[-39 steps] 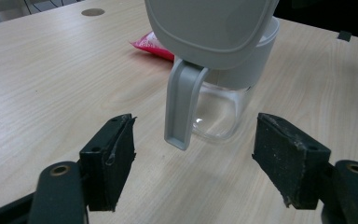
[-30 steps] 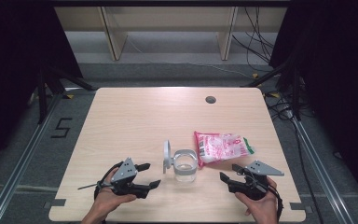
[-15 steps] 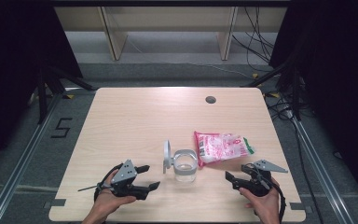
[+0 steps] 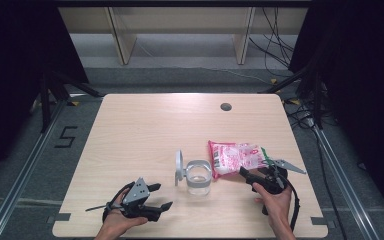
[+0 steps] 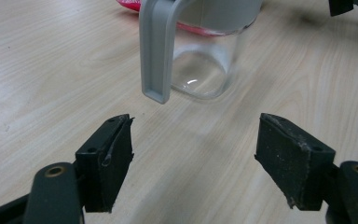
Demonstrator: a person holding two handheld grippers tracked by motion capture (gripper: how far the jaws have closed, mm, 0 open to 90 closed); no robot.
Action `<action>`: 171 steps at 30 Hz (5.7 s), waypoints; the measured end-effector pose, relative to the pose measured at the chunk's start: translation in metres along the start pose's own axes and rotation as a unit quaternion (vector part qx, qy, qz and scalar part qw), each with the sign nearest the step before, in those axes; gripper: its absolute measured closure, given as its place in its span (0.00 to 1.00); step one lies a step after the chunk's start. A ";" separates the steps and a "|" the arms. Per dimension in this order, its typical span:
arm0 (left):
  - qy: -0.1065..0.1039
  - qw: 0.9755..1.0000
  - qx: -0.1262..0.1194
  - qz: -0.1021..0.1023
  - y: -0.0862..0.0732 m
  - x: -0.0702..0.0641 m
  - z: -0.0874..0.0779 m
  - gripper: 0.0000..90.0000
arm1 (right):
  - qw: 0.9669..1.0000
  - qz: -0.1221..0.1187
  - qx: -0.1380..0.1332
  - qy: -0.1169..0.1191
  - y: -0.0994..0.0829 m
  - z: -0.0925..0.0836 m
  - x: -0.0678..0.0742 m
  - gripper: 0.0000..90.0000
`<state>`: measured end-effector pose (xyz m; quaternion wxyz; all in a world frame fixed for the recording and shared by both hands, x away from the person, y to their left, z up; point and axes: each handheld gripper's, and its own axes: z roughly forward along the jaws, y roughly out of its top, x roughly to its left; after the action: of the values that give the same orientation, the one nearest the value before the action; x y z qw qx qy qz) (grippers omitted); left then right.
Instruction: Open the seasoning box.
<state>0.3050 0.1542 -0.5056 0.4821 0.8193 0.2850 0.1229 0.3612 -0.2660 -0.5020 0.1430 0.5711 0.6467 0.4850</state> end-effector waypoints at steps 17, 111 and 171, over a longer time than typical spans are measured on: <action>-0.005 1.000 0.002 -0.016 -0.005 0.004 0.001 0.29 | 0.999 0.020 -0.016 -0.023 0.010 0.029 -0.010 0.58; -0.015 0.999 -0.005 0.036 0.024 -0.082 0.078 0.34 | 0.978 -0.192 -0.056 0.058 0.048 -0.078 0.045 1.00; -0.003 0.989 -0.142 -0.044 0.060 -0.135 0.147 0.79 | 0.951 -0.265 -0.038 0.152 0.096 -0.072 0.134 1.00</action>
<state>0.2872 -0.0529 -0.5184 0.5996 0.7295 0.2988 0.1381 0.3244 -0.1932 -0.3417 0.1881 0.2927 0.7700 0.5347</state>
